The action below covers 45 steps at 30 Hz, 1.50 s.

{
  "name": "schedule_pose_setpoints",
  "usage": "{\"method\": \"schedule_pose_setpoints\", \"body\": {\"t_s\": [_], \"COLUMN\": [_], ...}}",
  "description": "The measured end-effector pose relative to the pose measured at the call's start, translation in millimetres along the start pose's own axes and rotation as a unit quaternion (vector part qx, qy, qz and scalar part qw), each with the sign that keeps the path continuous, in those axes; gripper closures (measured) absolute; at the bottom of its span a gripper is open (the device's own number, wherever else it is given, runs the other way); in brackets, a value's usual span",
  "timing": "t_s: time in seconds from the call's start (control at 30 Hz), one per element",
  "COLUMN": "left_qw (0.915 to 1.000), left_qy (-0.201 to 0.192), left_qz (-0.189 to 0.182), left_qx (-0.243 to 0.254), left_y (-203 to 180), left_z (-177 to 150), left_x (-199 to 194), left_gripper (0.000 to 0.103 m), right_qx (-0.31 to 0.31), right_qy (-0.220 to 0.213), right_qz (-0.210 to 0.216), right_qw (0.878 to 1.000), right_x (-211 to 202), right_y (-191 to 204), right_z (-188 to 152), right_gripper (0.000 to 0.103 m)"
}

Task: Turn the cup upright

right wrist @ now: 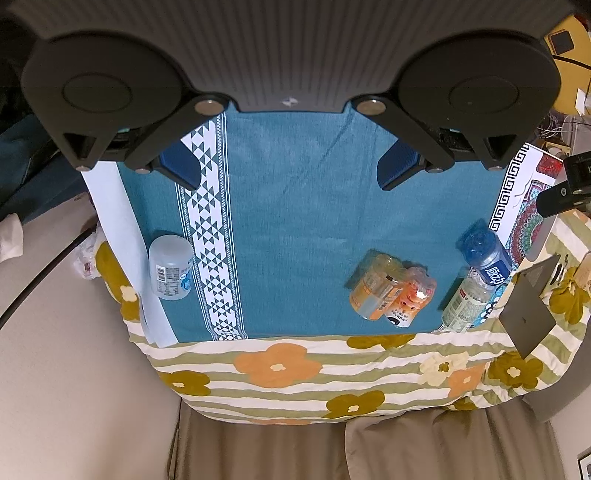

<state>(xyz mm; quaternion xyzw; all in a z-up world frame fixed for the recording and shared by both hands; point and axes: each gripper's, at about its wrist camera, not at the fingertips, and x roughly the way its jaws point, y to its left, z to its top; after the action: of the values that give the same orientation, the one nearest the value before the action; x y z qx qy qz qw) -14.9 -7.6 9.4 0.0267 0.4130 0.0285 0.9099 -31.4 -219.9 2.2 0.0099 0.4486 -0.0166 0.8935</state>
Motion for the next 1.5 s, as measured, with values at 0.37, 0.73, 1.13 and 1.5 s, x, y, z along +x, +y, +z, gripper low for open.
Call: {"method": "schedule_pose_setpoints", "body": {"t_s": [0.37,0.73,1.13,1.5], "left_qw": [0.9993,0.9895,0.9645,0.9367], "left_qy": [0.012,0.044,0.116,0.183], "left_qz": [0.008,0.047,0.017,0.025], "left_qx": [-0.034,-0.129,-0.237,-0.297], "left_y": [-8.1,9.6,59.3,91.9], "left_z": [5.1,38.5,67.4,74.8], "left_x": [2.8,52.3,143.8,214.7], "left_gripper": [0.000,0.000,0.008,0.013], "right_qx": [-0.024,-0.070,-0.035,-0.039], "right_qy": [-0.002,-0.003,0.027,0.070], "right_qz": [0.028,0.072,0.082,0.094], "right_qw": [0.999,0.995,0.996,0.992], "right_x": [10.3,40.3,84.1,140.0], "right_y": [-6.6,-15.3,-11.5,25.0], "right_z": [10.4,24.3,47.7,76.8], "right_gripper": [0.000,0.000,0.000,0.000]}}
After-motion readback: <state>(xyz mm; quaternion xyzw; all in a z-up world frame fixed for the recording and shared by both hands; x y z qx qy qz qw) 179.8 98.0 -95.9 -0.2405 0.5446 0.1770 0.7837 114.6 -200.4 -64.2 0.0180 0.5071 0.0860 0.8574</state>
